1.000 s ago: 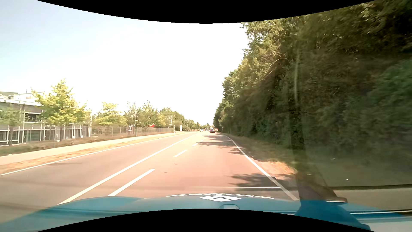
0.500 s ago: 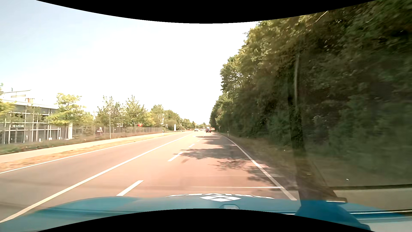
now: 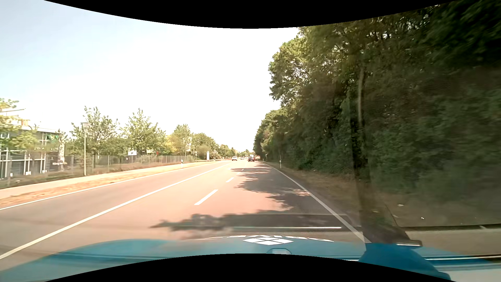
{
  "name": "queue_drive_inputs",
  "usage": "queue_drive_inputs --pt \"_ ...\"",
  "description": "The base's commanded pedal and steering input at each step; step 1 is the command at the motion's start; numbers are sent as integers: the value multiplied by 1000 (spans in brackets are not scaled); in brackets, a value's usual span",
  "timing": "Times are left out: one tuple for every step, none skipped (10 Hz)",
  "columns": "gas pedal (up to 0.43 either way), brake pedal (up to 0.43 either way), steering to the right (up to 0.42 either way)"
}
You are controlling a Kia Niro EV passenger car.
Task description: Follow the waypoints while adhering to traffic rules and regulations
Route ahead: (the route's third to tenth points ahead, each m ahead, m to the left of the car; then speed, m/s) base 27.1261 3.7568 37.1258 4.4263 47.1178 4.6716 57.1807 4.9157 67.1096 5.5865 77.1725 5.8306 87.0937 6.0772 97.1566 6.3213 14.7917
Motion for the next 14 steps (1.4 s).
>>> queue_drive_inputs --pt "169 0 1" --pt "169 0 0" --pt "169 0 0" --pt "169 0 -3" --pt "169 0 -7" --pt "169 0 -8" --pt "157 0 -9" --pt "157 0 -9" --pt "157 0 -9" --pt "157 0 -9" --pt "157 0 -8" --pt "157 0 -8" --pt "157 0 -8" --pt "169 0 -8"
